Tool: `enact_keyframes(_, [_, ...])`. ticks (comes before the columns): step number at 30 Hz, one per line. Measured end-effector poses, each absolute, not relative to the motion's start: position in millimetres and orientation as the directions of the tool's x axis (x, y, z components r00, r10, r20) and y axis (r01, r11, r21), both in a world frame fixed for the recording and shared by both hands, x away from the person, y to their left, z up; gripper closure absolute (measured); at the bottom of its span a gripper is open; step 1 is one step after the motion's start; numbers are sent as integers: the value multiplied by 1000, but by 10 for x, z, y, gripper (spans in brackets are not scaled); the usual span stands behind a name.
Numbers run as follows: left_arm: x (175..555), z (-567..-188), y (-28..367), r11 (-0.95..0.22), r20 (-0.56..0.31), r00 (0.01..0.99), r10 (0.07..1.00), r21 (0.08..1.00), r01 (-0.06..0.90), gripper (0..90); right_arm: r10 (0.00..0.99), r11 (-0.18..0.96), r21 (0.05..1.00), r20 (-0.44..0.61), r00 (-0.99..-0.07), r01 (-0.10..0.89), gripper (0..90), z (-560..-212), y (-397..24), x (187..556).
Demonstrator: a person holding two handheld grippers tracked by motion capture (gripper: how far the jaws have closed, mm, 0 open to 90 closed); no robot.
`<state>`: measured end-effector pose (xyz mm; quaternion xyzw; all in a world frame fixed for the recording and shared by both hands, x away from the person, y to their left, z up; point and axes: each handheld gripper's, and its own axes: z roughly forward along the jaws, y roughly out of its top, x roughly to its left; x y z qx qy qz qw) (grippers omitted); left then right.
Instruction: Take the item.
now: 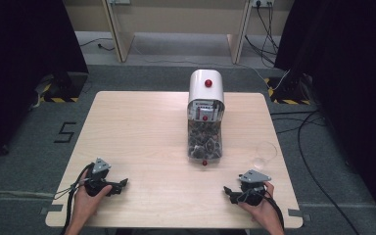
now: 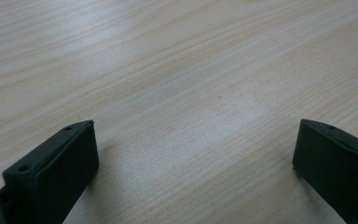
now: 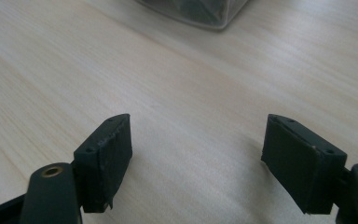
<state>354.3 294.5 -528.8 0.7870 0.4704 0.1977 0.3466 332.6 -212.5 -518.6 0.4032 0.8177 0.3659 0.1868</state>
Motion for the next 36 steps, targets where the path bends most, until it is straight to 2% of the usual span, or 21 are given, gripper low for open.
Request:
enact_keyframes(15, [3543, -5288, 2945, -317, -15, 479, 878, 732, 603, 0, 792, 405, 807, -75, -607, 430, 318, -5026, -2032, 3364])
enact_keyframes(36, [3544, -5288, 2945, -317, -15, 479, 878, 732, 603, 0, 795, 377, 840, -77, -602, 391, 364, -4845, -1944, 3477])
